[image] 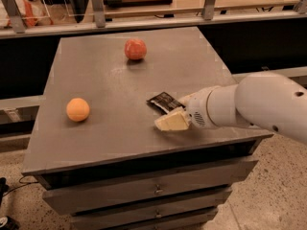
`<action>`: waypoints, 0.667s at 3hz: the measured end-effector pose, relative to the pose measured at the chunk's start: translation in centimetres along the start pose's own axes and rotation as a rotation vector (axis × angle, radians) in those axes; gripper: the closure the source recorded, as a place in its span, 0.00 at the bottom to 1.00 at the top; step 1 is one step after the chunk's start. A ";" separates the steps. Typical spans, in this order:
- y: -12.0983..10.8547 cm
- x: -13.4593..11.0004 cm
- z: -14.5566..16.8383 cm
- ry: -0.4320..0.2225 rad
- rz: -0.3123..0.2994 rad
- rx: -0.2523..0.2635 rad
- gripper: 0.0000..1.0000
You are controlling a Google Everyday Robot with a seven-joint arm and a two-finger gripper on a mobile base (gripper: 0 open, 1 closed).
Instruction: Pick rxbar chocolate
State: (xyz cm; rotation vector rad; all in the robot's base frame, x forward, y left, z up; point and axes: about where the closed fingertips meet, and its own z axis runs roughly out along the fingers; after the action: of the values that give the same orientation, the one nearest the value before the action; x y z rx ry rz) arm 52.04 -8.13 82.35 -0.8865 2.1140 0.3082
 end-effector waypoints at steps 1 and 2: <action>0.0 -0.1 -0.1 0.000 0.000 0.000 0.87; 0.0 -0.1 -0.1 0.000 0.000 0.000 1.00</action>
Offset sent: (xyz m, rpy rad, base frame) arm 0.0008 0.0092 0.0211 0.0530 -0.0666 0.0407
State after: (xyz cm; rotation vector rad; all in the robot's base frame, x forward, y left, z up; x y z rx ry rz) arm 52.04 -8.12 82.47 -0.8865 2.1137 0.3085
